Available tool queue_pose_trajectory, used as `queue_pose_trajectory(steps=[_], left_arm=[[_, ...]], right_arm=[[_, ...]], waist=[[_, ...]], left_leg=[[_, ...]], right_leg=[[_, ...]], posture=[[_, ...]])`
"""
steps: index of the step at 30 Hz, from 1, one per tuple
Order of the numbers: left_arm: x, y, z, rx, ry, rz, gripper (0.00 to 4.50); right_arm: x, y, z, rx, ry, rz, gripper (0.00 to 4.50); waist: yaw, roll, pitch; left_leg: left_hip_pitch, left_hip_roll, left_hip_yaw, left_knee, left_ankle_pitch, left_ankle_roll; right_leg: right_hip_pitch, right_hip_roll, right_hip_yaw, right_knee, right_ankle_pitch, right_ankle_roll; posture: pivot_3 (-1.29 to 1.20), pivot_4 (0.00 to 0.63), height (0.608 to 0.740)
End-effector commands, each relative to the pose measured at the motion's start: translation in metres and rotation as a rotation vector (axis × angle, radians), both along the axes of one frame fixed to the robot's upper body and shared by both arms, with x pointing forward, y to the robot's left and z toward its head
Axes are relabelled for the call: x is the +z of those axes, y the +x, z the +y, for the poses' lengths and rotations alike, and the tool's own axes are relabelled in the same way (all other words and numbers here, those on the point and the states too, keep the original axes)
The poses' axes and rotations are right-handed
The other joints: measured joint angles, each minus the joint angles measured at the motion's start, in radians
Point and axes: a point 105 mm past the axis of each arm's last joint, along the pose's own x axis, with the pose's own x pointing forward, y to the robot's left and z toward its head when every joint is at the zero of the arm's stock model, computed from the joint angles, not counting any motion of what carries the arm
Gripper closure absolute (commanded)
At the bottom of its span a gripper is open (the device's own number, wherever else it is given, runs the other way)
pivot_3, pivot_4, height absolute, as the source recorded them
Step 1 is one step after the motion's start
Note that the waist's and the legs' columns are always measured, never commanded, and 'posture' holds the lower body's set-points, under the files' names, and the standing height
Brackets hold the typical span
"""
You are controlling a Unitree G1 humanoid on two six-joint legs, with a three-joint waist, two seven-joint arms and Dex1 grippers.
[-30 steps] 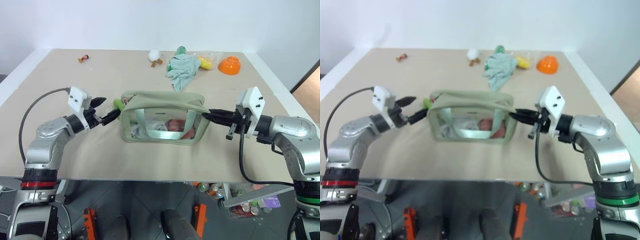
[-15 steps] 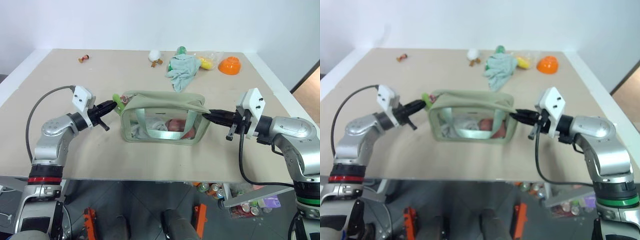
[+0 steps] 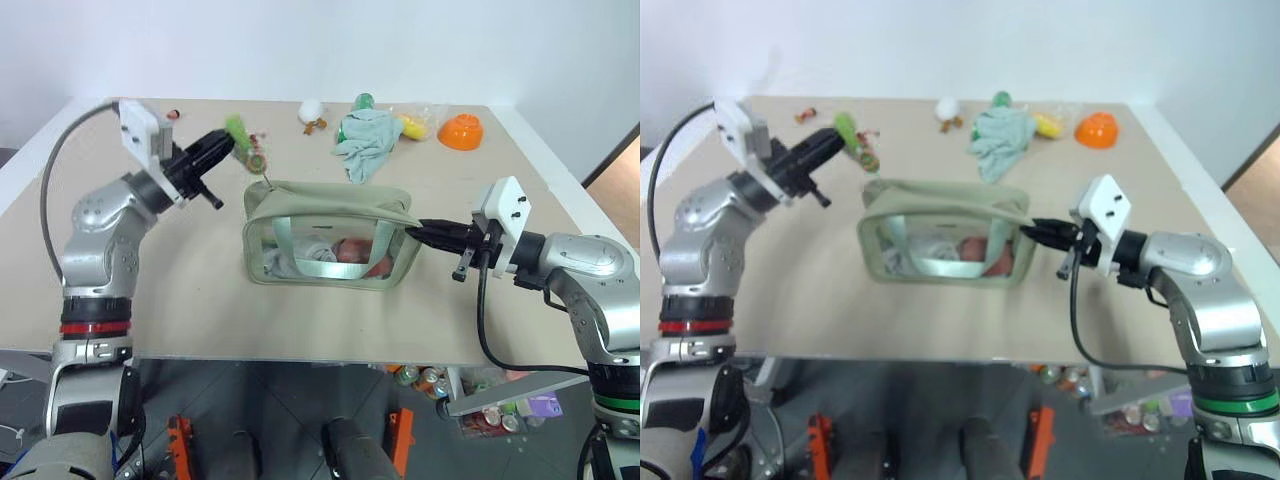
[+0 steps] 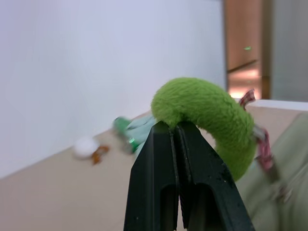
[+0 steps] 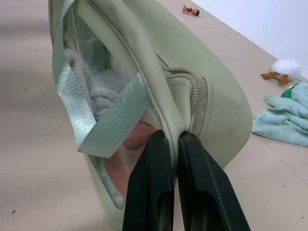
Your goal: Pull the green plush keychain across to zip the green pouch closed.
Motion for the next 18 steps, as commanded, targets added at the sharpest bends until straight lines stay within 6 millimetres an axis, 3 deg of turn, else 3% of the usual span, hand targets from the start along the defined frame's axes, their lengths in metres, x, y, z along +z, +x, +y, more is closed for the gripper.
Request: queue_pose_trajectory(steps=[1, 4, 9, 13, 14, 18], left_arm=[[0.008, -0.013, -0.028, -0.111, 0.123, -0.061, 4.48], [0.0, -0.018, -0.045, -0.203, 0.234, -0.047, 4.48], [-0.021, -0.011, -0.05, -0.209, 0.428, -0.035, 4.48], [-0.015, -0.006, -0.047, -0.197, 0.424, -0.022, 4.48], [-0.01, -0.005, -0.046, -0.189, 0.406, -0.033, 3.85], [-0.003, -0.008, -0.046, -0.217, 0.41, -0.074, 2.57]], right_arm=[[0.002, -0.003, 0.0, -0.003, -0.024, -0.018, 4.5], [0.001, -0.003, 0.001, -0.003, -0.023, -0.018, 4.5], [0.002, -0.003, 0.002, -0.006, -0.021, -0.025, 4.5], [0.002, -0.003, 0.002, -0.007, -0.021, -0.029, 4.5], [0.002, -0.003, 0.002, -0.007, -0.02, -0.029, 4.5], [0.001, -0.003, 0.004, -0.002, -0.016, -0.025, 4.5]], waist=[[0.0, 0.0, 0.0], [-0.001, 0.0, 0.0], [-0.001, 0.0, 0.0], [0.001, 0.0, 0.0], [0.001, 0.0, 0.0], [0.001, 0.0, 0.0]], left_leg=[[0.0, 0.0, 0.0, 0.0, 0.0, 0.0], [0.0, 0.0, 0.0, 0.0, 0.0, 0.0], [0.0, 0.0, 0.0, 0.0, 0.0, 0.0], [0.0, 0.0, 0.0, 0.0, 0.0, 0.0], [0.0, 0.0, 0.0, 0.0, 0.0, 0.0], [0.0, 0.0, 0.0, 0.0, 0.0, 0.0]], right_leg=[[0.0, 0.0, 0.0, 0.0, 0.0, 0.0], [0.0, 0.0, 0.0, 0.0, 0.0, 0.0], [0.0, 0.0, 0.0, 0.0, 0.0, 0.0], [0.0, 0.0, 0.0, 0.0, 0.0, 0.0], [0.0, 0.0, 0.0, 0.0, 0.0, 0.0], [0.0, 0.0, 0.0, 0.0, 0.0, 0.0]], posture=[[0.0, 0.15, 0.739], [0.0, 0.15, 0.739], [0.0, 0.15, 0.739], [0.0, 0.15, 0.739], [0.0, 0.15, 0.739], [0.0, 0.15, 0.739]])
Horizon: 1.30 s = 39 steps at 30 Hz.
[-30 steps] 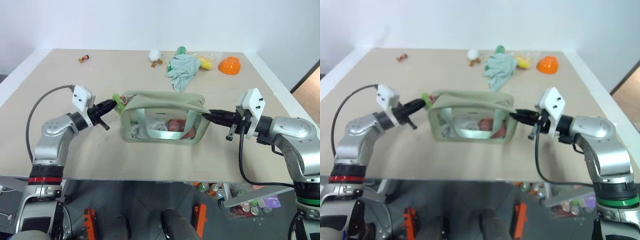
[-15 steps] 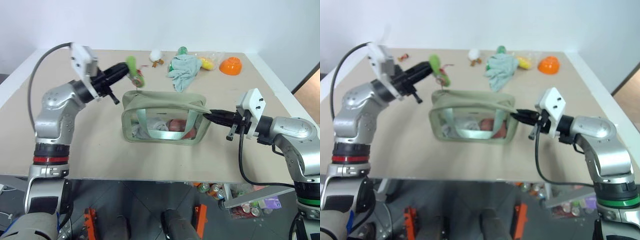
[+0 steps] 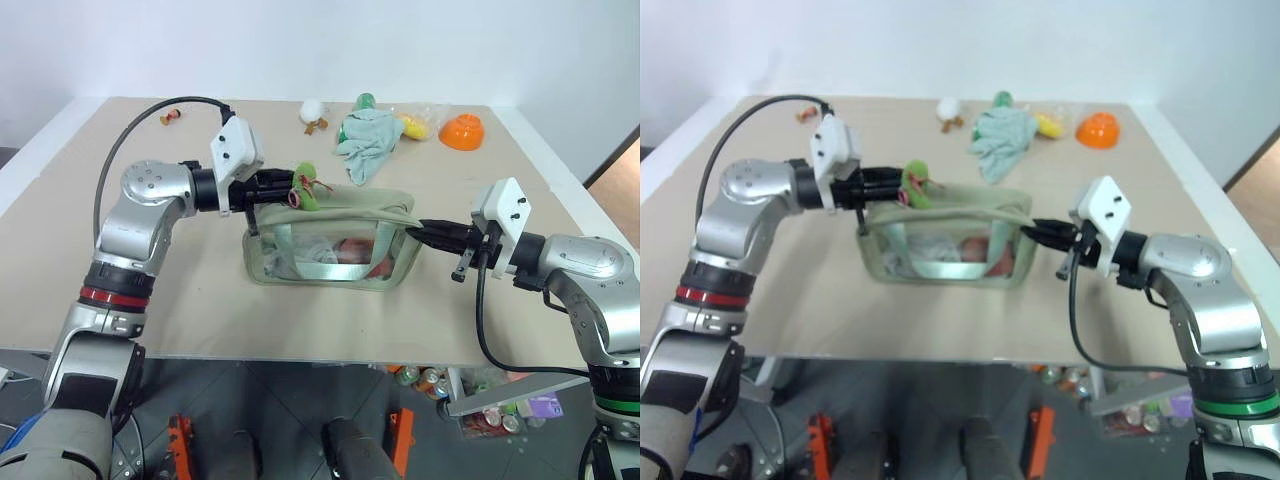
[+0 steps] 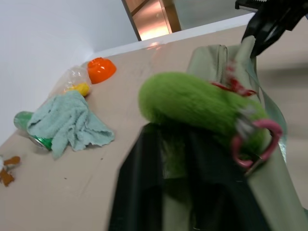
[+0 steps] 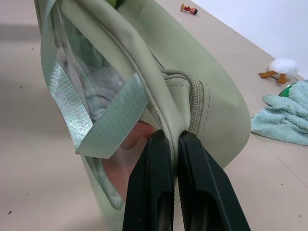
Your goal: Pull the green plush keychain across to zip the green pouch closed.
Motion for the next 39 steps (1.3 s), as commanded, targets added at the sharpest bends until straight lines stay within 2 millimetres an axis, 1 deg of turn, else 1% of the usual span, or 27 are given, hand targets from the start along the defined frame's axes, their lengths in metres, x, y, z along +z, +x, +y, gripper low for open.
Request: queue_pose_trajectory(steps=[1, 2, 3, 7, 8, 12, 15, 17, 23, 28, 32, 36, 39], left_arm=[[0.023, -0.006, 0.002, -0.028, -0.023, -0.087, 2.25], [0.025, -0.007, 0.003, -0.029, -0.024, -0.093, 1.89], [0.027, -0.007, 0.004, -0.028, -0.02, -0.1, 1.65], [0.029, -0.005, 0.014, 0.009, 0.005, -0.114, 0.12], [0.029, -0.004, 0.017, 0.023, 0.011, -0.117, 0.06], [0.03, 0.001, 0.034, 0.096, 0.004, -0.11, 0.06], [0.03, 0.005, 0.051, 0.168, 0.006, -0.123, 0.06], [0.031, 0.004, 0.053, 0.176, -0.008, -0.123, 0.06], [0.021, -0.003, 0.043, 0.121, 0.003, -0.067, 0.06], [0.019, -0.008, 0.046, 0.108, 0.021, -0.028, 0.06], [0.016, -0.007, 0.062, 0.162, 0.035, -0.022, 0.06], [0.017, -0.009, 0.074, 0.201, 0.012, -0.011, 0.06], [0.02, -0.01, 0.087, 0.248, -0.022, 0.0, 0.06]], right_arm=[[0.002, -0.003, 0.005, 0.013, -0.013, -0.017, 4.5], [0.002, -0.002, 0.005, 0.015, -0.015, -0.017, 4.5], [0.002, -0.002, 0.005, 0.016, -0.015, -0.016, 4.5], [0.002, -0.001, 0.007, 0.024, -0.017, -0.015, 4.5], [0.001, 0.0, 0.007, 0.026, -0.018, -0.014, 4.5], [0.002, 0.001, 0.008, 0.032, -0.019, -0.015, 4.5], [0.002, 0.0, 0.008, 0.038, -0.021, -0.01, 4.5], [0.002, 0.0, 0.008, 0.041, -0.025, -0.007, 4.5], [0.003, 0.002, 0.01, 0.05, -0.028, -0.006, 4.5], [0.002, 0.001, 0.009, 0.052, -0.034, -0.005, 4.5], [0.002, 0.0, 0.009, 0.053, -0.036, -0.003, 4.5], [0.002, -0.001, 0.008, 0.053, -0.033, -0.001, 4.5], [0.002, 0.001, 0.009, 0.056, -0.031, 0.004, 4.5]], waist=[[0.0, 0.0, 0.0], [0.0, 0.0, 0.0], [0.0, 0.0, 0.0], [0.0, 0.0, 0.0], [-0.001, 0.0, 0.0], [-0.002, 0.0, 0.0], [-0.002, 0.0, 0.0], [-0.004, 0.0, 0.0], [-0.003, 0.0, 0.0], [-0.004, 0.0, 0.0], [-0.008, 0.0, 0.0], [-0.008, 0.0, 0.0], [-0.008, 0.0, 0.0]], left_leg=[[0.0, 0.0, 0.0, 0.0, 0.0, 0.0], [0.0, 0.0, 0.0, 0.0, 0.0, 0.0], [0.0, 0.0, 0.0, 0.0, 0.0, 0.0], [0.0, 0.0, 0.0, 0.0, 0.0, 0.0], [0.0, 0.0, 0.0, 0.0, 0.0, 0.0], [0.0, 0.0, 0.0, 0.0, 0.0, 0.0], [0.0, 0.0, 0.0, 0.0, 0.0, 0.0], [0.0, 0.001, 0.0, 0.0, 0.0, 0.0], [0.0, 0.001, 0.0, 0.0, 0.0, 0.0], [0.0, 0.001, 0.0, 0.0, 0.0, 0.0], [0.0, 0.001, 0.0, 0.0, 0.0, 0.0], [0.0, 0.001, 0.0, 0.0, 0.0, 0.0], [0.0, 0.001, 0.0, 0.0, 0.0, 0.0]], right_leg=[[0.0, 0.0, 0.0, 0.0, 0.0, 0.0], [0.0, 0.0, 0.0, 0.0, 0.0, 0.0], [0.0, 0.0, 0.0, 0.0, 0.0, 0.0], [0.0, 0.0, 0.0, 0.0, 0.0, 0.0], [0.0, 0.0, 0.0, 0.0, 0.0, 0.0], [0.0, 0.0, 0.0, 0.0, 0.0, 0.0], [0.0, 0.0, 0.0, 0.0, 0.0, 0.0], [0.0, 0.001, 0.0, 0.0, 0.0, 0.0], [0.0, 0.0, 0.0, 0.0, 0.0, 0.0], [-0.001, 0.001, 0.0, 0.0, 0.0, 0.0], [-0.001, 0.001, 0.0, 0.0, 0.0, 0.0], [-0.001, 0.001, 0.0, 0.001, 0.0, 0.0], [-0.001, 0.001, 0.0, 0.001, 0.0, 0.0]], posture=[[0.0, 0.15, 0.739], [0.0, 0.15, 0.739], [0.0, 0.15, 0.739], [0.0, 0.15, 0.739], [0.0, 0.15, 0.739], [0.0, 0.15, 0.739], [0.0, 0.15, 0.739], [0.0, 0.15, 0.739], [0.0, 0.15, 0.739], [0.0, 0.15, 0.739], [0.0, 0.15, 0.739], [0.0, 0.15, 0.739], [0.0, 0.15, 0.739]])
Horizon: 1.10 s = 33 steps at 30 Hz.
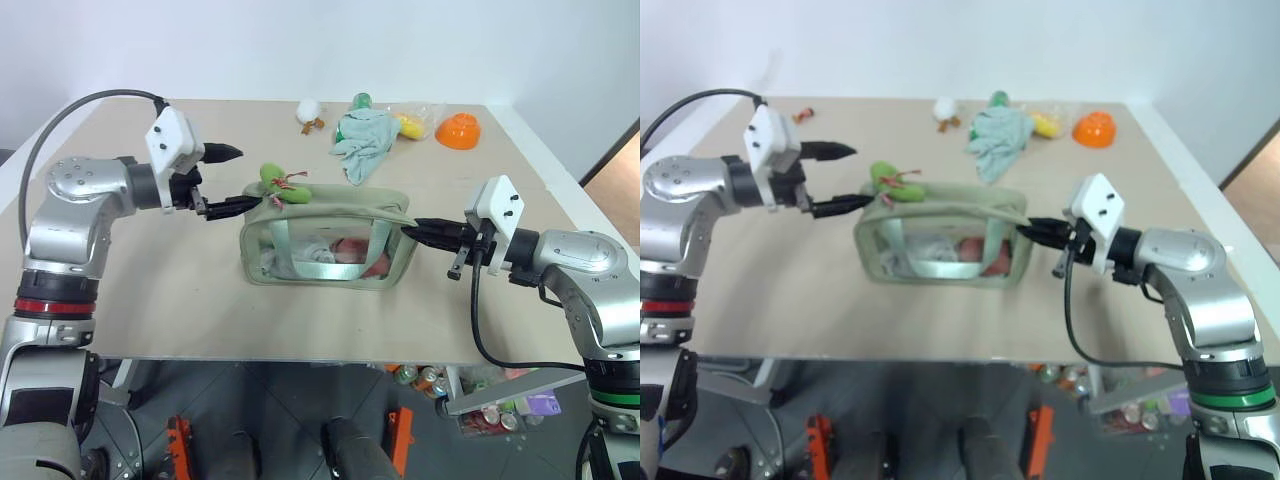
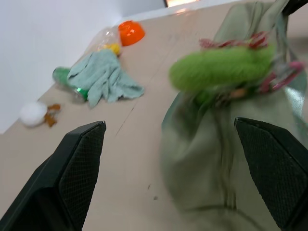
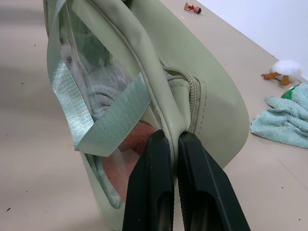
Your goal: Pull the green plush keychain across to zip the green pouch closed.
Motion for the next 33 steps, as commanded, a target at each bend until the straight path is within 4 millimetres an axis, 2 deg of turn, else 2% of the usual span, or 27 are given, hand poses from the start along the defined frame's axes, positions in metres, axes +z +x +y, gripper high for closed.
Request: queue_pose_trajectory(steps=[1, 5, 13, 16, 20, 23, 26, 30, 33], left_arm=[[0.021, -0.008, 0.014, 0.044, -0.049, -0.062, 0.06], [0.021, -0.017, 0.017, 0.042, -0.146, 0.012, 0.06], [-0.004, -0.047, 0.031, 0.075, -0.329, 0.156, 0.06], [-0.016, -0.06, 0.024, 0.066, -0.343, 0.186, 0.06], [-0.028, -0.067, 0.008, 0.039, -0.344, 0.205, 0.06], [-0.038, -0.066, -0.004, 0.036, -0.323, 0.205, 0.06], [-0.048, -0.056, -0.009, 0.068, -0.296, 0.19, 0.06], [-0.052, -0.048, -0.011, 0.077, -0.289, 0.178, 0.06], [-0.05, -0.047, -0.015, 0.047, -0.302, 0.165, 0.81]], right_arm=[[0.001, -0.001, 0.003, 0.022, -0.012, 0.0, 4.5], [0.0, 0.0, 0.004, 0.028, -0.015, 0.001, 4.5], [-0.001, 0.001, 0.002, 0.029, -0.019, 0.007, 4.5], [-0.001, 0.001, 0.001, 0.029, -0.02, 0.011, 4.5], [-0.001, 0.003, 0.002, 0.03, -0.022, 0.012, 4.5], [-0.001, 0.004, 0.003, 0.032, -0.022, 0.01, 4.5], [-0.001, 0.004, 0.003, 0.031, -0.023, 0.01, 4.5], [-0.001, 0.003, 0.001, 0.026, -0.024, 0.009, 4.5], [-0.001, 0.002, 0.001, 0.022, -0.023, 0.01, 4.5]], waist=[[0.0, 0.0, 0.0], [-0.001, 0.0, 0.0], [-0.006, 0.0, 0.0], [-0.006, 0.0, 0.0], [-0.004, 0.0, 0.0], [-0.004, 0.0, 0.0], [-0.004, -0.001, 0.0], [-0.006, -0.001, 0.0], [-0.005, -0.001, 0.0]], left_leg=[[0.0, 0.0, 0.0, 0.0, 0.0, 0.0], [0.0, 0.0, 0.0, 0.0, 0.0, 0.0], [0.0, 0.001, 0.0, -0.001, 0.0, 0.0], [0.0, 0.001, 0.0, 0.0, 0.0, 0.0], [0.0, 0.0, 0.0, 0.001, 0.0, 0.0], [0.001, 0.0, 0.0, 0.001, 0.0, 0.0], [0.002, 0.0, 0.001, 0.001, 0.0, 0.0], [0.002, 0.0, 0.0, 0.001, 0.0, 0.0], [0.002, 0.0, 0.0, 0.001, 0.0, 0.0]], right_leg=[[0.0, 0.0, 0.0, 0.0, 0.0, 0.0], [0.0, 0.0, 0.0, 0.0, 0.0, 0.0], [0.0, 0.0, -0.001, 0.0, 0.0, 0.0], [0.0, 0.0, -0.001, 0.0, 0.0, 0.0], [0.001, -0.001, -0.001, 0.0, 0.0, -0.001], [0.001, -0.001, 0.0, 0.0, 0.0, -0.001], [0.002, -0.001, 0.0, 0.0, 0.0, -0.001], [0.002, 0.0, 0.0, 0.0, 0.0, -0.001], [0.002, 0.0, 0.0, 0.0, 0.0, -0.001]], posture=[[0.0, 0.15, 0.739], [0.0, 0.15, 0.739], [0.0, 0.15, 0.739], [0.0, 0.15, 0.739], [0.0, 0.15, 0.739], [0.0, 0.15, 0.739], [0.0, 0.15, 0.739], [0.0, 0.15, 0.739], [0.0, 0.15, 0.739]])
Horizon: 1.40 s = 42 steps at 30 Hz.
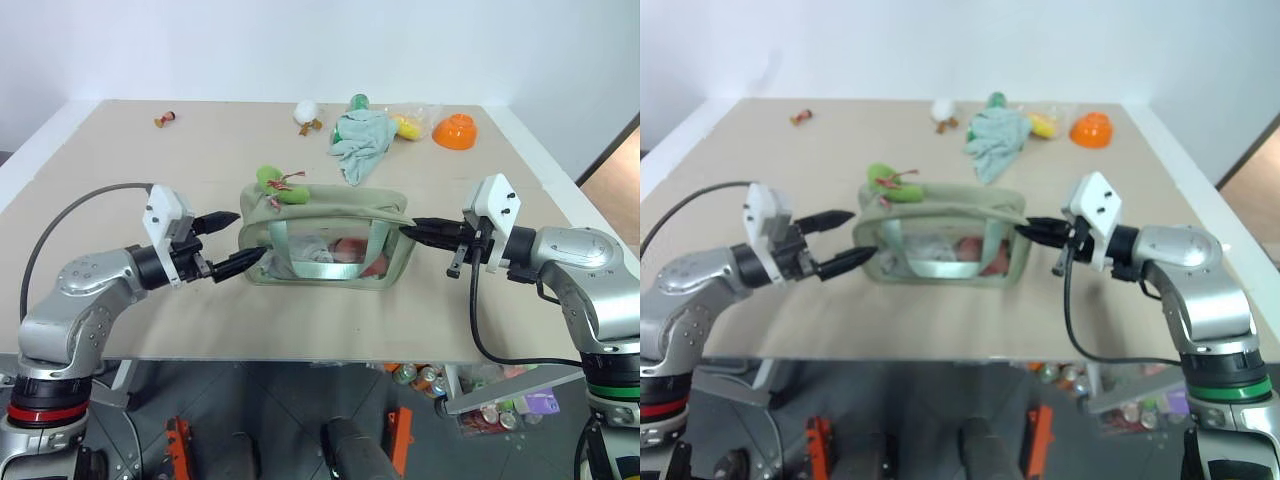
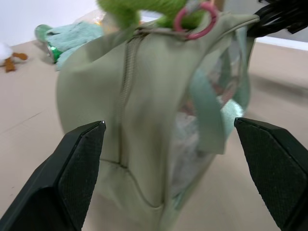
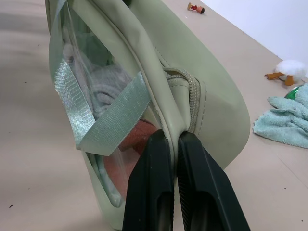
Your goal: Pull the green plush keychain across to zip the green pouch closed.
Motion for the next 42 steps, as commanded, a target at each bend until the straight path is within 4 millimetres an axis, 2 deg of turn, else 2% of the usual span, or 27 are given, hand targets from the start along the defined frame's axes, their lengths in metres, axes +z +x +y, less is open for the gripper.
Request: queue_pose_trajectory(steps=[1, 7, 8, 11, 18, 20, 21, 25, 29, 30, 31, 34, 36, 38, 39, 41, 42], left_arm=[[0.014, -0.001, -0.008, -0.044, -0.008, -0.079, 1.18], [0.014, 0.001, -0.012, -0.075, -0.005, -0.083, 3.16], [0.014, 0.001, -0.012, -0.074, -0.005, -0.081, 3.6], [0.014, 0.003, -0.011, -0.069, -0.005, -0.081, 4.46], [0.012, 0.006, -0.012, -0.061, -0.001, -0.076, 4.46], [0.011, 0.006, -0.012, -0.061, 0.008, -0.076, 4.5], [0.011, 0.006, -0.012, -0.061, 0.01, -0.076, 4.5], [0.01, 0.009, -0.01, -0.049, 0.017, -0.076, 4.5], [0.01, 0.01, -0.01, -0.05, 0.024, -0.079, 4.5], [0.009, 0.011, -0.011, -0.05, 0.028, -0.079, 4.5], [0.009, 0.011, -0.011, -0.05, 0.032, -0.08, 4.5], [0.008, 0.011, -0.01, -0.049, 0.039, -0.081, 4.5], [0.008, 0.011, -0.01, -0.046, 0.043, -0.082, 4.5], [0.008, 0.012, -0.009, -0.037, 0.044, -0.083, 4.5], [0.006, 0.012, -0.009, -0.033, 0.049, -0.084, 4.5], [0.004, 0.012, -0.009, -0.027, 0.054, -0.087, 4.5], [0.004, 0.012, -0.009, -0.026, 0.052, -0.088, 4.5]], right_arm=[[0.001, -0.003, 0.0, 0.004, -0.017, -0.002, 4.5], [0.0, -0.004, -0.002, -0.005, -0.017, -0.004, 4.5], [0.001, -0.004, -0.002, -0.005, -0.017, -0.004, 4.5], [0.001, -0.004, -0.002, -0.006, -0.015, -0.005, 4.5], [0.004, -0.003, -0.001, -0.017, 0.035, 0.018, 4.5], [0.003, -0.006, -0.001, -0.009, 0.029, 0.053, 3.8], [0.003, -0.007, -0.001, 0.0, 0.026, 0.058, 3.62], [0.005, -0.014, -0.001, 0.014, 0.046, 0.087, 2.19], [0.017, -0.017, -0.015, -0.03, 0.051, 0.067, 0.73], [0.024, -0.016, -0.02, -0.05, 0.053, 0.054, 0.5], [0.032, -0.016, -0.024, -0.067, 0.059, 0.044, 0.04], [0.068, -0.016, -0.027, -0.091, 0.082, -0.043, 0.04], [0.095, -0.017, -0.013, -0.063, 0.076, -0.14, 0.04], [0.114, -0.02, 0.015, 0.017, 0.11, -0.199, 0.04], [0.118, -0.02, 0.032, 0.052, 0.116, -0.228, 0.04], [0.113, -0.019, 0.083, 0.152, 0.134, -0.238, 0.04], [0.111, -0.02, 0.1, 0.189, 0.149, -0.23, 0.04]], waist=[[0.0, 0.0, 0.0], [-0.001, 0.0, 0.0], [0.0, 0.0, 0.0], [0.0, 0.0, 0.0], [0.0, 0.0, 0.0], [0.0, 0.0, 0.0], [0.0, 0.0, 0.0], [0.002, 0.0, 0.0], [0.005, 0.0, 0.0], [0.006, 0.0, 0.0], [0.007, 0.0, 0.0], [0.005, 0.0, 0.0], [0.002, 0.001, 0.001], [0.002, 0.001, 0.001], [0.002, 0.001, 0.001], [-0.006, 0.001, 0.0], [-0.008, 0.001, 0.0]], left_leg=[[0.0, 0.0, 0.0, 0.0, 0.0, 0.0], [0.0, 0.0, 0.0, 0.0, 0.0, 0.0], [0.0, 0.0, 0.0, 0.0, 0.0, 0.0], [0.0, 0.0, 0.0, 0.0, 0.0, 0.0], [0.0, 0.0, 0.0, 0.0, 0.0, 0.0], [0.0, 0.0, 0.0, 0.0, 0.0, 0.0], [0.0, 0.0, 0.0, 0.0, 0.0, 0.0], [-0.001, 0.0, 0.0, 0.0, 0.0, 0.0], [-0.001, 0.0, 0.0, 0.0, 0.0, 0.0], [-0.001, -0.001, 0.0, 0.0, 0.0, 0.0], [-0.001, -0.001, 0.0, 0.0, 0.0, 0.0], [-0.001, -0.001, 0.001, 0.0, 0.0, 0.0], [-0.001, -0.001, 0.002, 0.0, 0.0, 0.0], [0.0, -0.001, 0.001, -0.001, 0.0, 0.001], [0.0, -0.001, 0.001, -0.001, 0.0, 0.001], [0.0, 0.0, 0.001, -0.001, 0.0, 0.001], [0.0, 0.001, 0.001, -0.002, 0.0, 0.0]], right_leg=[[0.0, 0.0, 0.0, 0.0, 0.0, 0.0], [0.0, 0.0, 0.0, 0.0, 0.0, 0.0], [0.0, 0.0, 0.0, 0.0, 0.0, 0.0], [0.0, 0.0, 0.0, 0.0, 0.0, 0.0], [0.0, 0.0, 0.0, 0.0, 0.0, 0.0], [0.0, 0.0, 0.0, 0.0, 0.0, 0.0], [0.0, 0.0, 0.0, 0.0, 0.0, 0.0], [-0.001, 0.0, 0.0, 0.0, 0.0, 0.0], [-0.001, 0.0, 0.0, 0.0, 0.0, 0.0], [-0.001, -0.001, 0.0, 0.0, 0.0, 0.0], [-0.001, -0.001, 0.0, 0.0, 0.0, 0.0], [-0.001, -0.001, 0.001, 0.0, 0.0, 0.0], [-0.001, -0.001, 0.002, 0.0, 0.0, 0.0], [-0.001, -0.001, 0.001, 0.0, 0.0, 0.0], [-0.001, 0.0, 0.001, 0.0, 0.0, 0.0], [-0.001, 0.0, 0.001, 0.0, 0.0, -0.001], [-0.001, 0.001, 0.001, 0.0, 0.0, -0.001]], posture=[[0.0, 0.15, 0.739], [0.0, 0.15, 0.739], [0.0, 0.15, 0.739], [0.0, 0.15, 0.739], [0.0, 0.15, 0.739], [0.0, 0.15, 0.739], [0.0, 0.15, 0.739], [0.0, 0.15, 0.739], [0.0, 0.15, 0.739], [0.0, 0.15, 0.739], [0.0, 0.15, 0.739], [0.0, 0.15, 0.739], [0.0, 0.15, 0.739], [0.0, 0.15, 0.739], [0.0, 0.15, 0.739], [0.0, 0.15, 0.739], [0.0, 0.15, 0.739]])
